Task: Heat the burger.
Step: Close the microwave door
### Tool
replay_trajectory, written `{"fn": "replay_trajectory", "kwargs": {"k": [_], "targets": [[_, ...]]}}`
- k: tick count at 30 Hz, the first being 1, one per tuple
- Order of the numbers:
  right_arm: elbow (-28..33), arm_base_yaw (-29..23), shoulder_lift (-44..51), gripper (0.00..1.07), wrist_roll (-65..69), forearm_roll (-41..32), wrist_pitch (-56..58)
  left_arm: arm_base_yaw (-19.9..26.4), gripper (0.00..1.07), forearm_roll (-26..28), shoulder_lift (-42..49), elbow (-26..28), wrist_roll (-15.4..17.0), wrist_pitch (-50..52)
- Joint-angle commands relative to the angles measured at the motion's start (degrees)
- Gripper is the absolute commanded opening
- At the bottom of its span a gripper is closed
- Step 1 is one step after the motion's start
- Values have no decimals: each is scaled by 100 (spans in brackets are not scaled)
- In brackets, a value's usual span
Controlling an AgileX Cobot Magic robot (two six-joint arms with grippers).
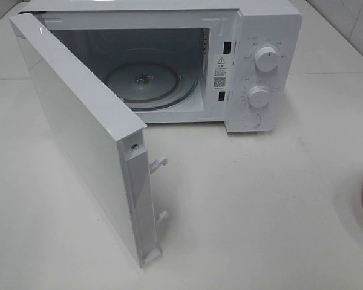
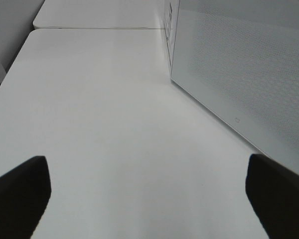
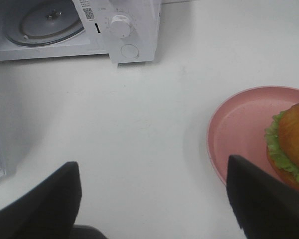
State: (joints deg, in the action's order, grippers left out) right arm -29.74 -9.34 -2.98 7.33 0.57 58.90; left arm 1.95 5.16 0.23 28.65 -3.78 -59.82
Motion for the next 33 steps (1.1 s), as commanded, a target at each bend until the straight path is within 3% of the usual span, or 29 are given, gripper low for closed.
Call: {"fn": "replay_trajectory", "kwargs": {"k": [1, 33], "targets": [[97, 350, 384, 76, -235, -246, -178, 6, 100, 46, 132, -23, 17, 40], [120, 458, 481, 76, -195, -235, -160, 6, 100, 46, 132, -23, 17, 40]]}}
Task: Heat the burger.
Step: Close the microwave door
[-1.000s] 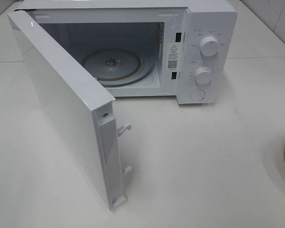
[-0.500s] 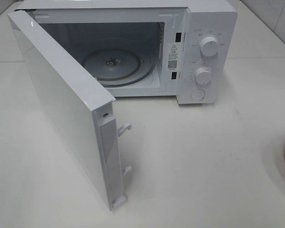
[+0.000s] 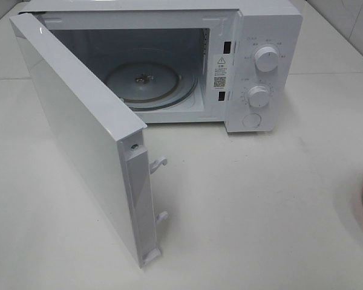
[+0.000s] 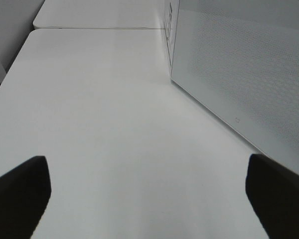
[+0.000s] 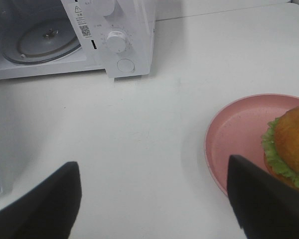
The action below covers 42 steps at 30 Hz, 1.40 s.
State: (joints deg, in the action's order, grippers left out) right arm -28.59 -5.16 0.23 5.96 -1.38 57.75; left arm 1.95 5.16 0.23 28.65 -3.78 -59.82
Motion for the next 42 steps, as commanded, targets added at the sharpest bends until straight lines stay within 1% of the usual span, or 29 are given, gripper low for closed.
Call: {"fn": "replay_trajectory", "kwargs": {"k": [1, 21, 24, 26, 27, 28, 29, 30, 31, 32, 33, 34, 35, 36, 37, 38, 39, 40, 41, 42], "targets": [[6, 40, 160, 76, -57, -40, -46, 6, 100, 46, 132, -23, 17, 40], [6, 40, 160, 76, -57, -40, -46, 6, 100, 46, 132, -23, 17, 40], [6, 40, 160, 76, -57, -40, -46, 6, 100, 52, 126, -11, 52, 52], [6, 40, 160, 75, -57, -40, -46, 6, 97, 80, 109, 86, 201, 195], [6, 40, 160, 75, -57, -40, -46, 6, 97, 80, 109, 86, 201, 195], [6, 40, 160, 75, -57, -40, -46, 6, 93, 74, 40, 183, 338, 367], [6, 40, 160, 75, -57, -40, -46, 6, 93, 74, 40, 183, 338, 367], [6, 40, 160, 75, -57, -40, -46, 6, 86, 46, -109, 246, 378, 573], [6, 40, 160, 75, -57, -40, -46, 6, 83, 46, -178, 252, 413, 670], [6, 40, 160, 75, -57, -40, -46, 6, 83, 46, -178, 252, 413, 670], [6, 40, 160, 75, -57, -40, -46, 6, 73, 52, -350, 246, 453, 894], [6, 40, 160, 75, -57, -40, -46, 6, 73, 52, -350, 246, 453, 894], [6, 40, 160, 75, -57, -40, -46, 6, 60, 52, -584, 246, 458, 1140], [6, 40, 160, 75, -57, -40, -46, 6, 54, 52, -710, 246, 458, 1272], [6, 40, 160, 75, -57, -40, -46, 6, 54, 52, -710, 246, 458, 1272], [6, 40, 160, 75, -57, -40, -46, 6, 38, 52, -945, 246, 470, 1518], [6, 40, 160, 75, -57, -40, -46, 6, 18, 80, -1220, 246, 470, 1776], [6, 40, 160, 75, -57, -40, -46, 6, 18, 80, -1220, 246, 470, 1776], [6, 40, 160, 75, -57, -40, -46, 6, 10, 103, -1329, 246, 470, 1862], [6, 40, 160, 75, -57, -40, -46, 6, 10, 103, -1329, 246, 470, 1862]]}}
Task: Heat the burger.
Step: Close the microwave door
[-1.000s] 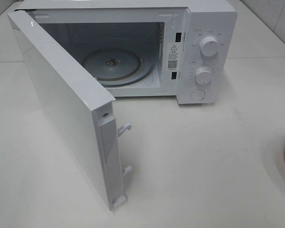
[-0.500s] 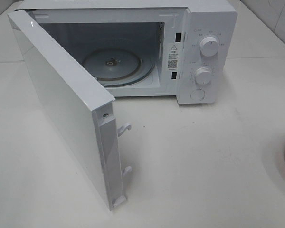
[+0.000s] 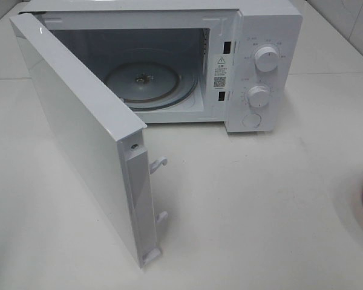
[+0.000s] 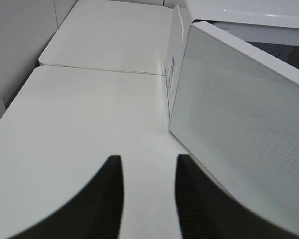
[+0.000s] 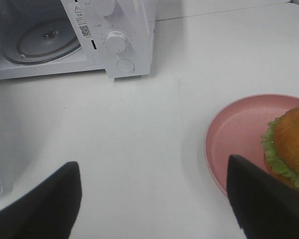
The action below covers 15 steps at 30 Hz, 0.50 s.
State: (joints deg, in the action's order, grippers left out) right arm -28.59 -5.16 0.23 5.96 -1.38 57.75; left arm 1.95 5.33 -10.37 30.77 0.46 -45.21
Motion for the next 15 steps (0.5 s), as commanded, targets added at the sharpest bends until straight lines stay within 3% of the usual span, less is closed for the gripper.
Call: {"fn": "replay_trajectory", "kwargs": {"k": [1, 5, 9, 15], "targets": [[6, 40, 160, 75, -57, -40, -46, 6, 0, 86, -504, 23, 40, 613], [6, 40, 160, 75, -57, -40, -46, 6, 0, 86, -865, -29, -46, 1100], [6, 40, 160, 76, -57, -34, -46, 6, 0, 115, -1238, -447, -590, 2378], [6, 40, 160, 76, -57, -34, -46, 6, 0, 390, -1696, -1203, -647, 4228]]}}
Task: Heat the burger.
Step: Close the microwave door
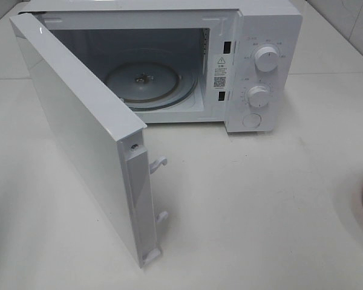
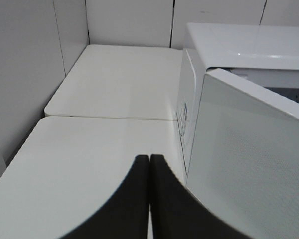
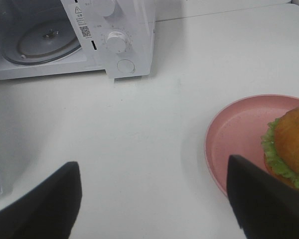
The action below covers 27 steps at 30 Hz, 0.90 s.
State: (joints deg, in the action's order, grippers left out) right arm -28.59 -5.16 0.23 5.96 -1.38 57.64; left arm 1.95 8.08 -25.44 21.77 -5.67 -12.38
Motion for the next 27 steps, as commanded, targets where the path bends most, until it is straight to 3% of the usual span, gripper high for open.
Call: {"fn": "replay_trajectory", "kwargs": {"k": [1, 7, 11, 13, 16, 18, 21, 23, 27], "targets": [[6, 40, 160, 76, -57, -34, -34, 6, 0, 109, -390, -544, -34, 1513], [6, 40, 160, 76, -57, -34, -34, 6, 0, 109, -911, -934, -11, 2538], [6, 40, 160, 76, -57, -34, -34, 6, 0, -57, -1725, -1014, 286, 3335], [6, 40, 160, 76, -57, -34, -34, 6, 0, -504, -2332, -1014, 533, 3827], [6, 40, 160, 76, -57, -34, -34, 6, 0, -688, -2544, -1014, 670, 3999], [6, 40, 160, 76, -57, -34, -34, 6, 0, -1513, -3272, -1014, 1432, 4618], [6, 40, 160, 76, -57, -34, -34, 6, 0, -1753, -3466, -1008, 1633, 4813], [6, 40, 160, 76, -57, -34, -34, 6, 0, -2498, -4125, -985, 2149, 5626], [6, 40, 160, 76, -57, -34, -34, 6, 0, -2928, -4549, -871, 2355, 5982]]}}
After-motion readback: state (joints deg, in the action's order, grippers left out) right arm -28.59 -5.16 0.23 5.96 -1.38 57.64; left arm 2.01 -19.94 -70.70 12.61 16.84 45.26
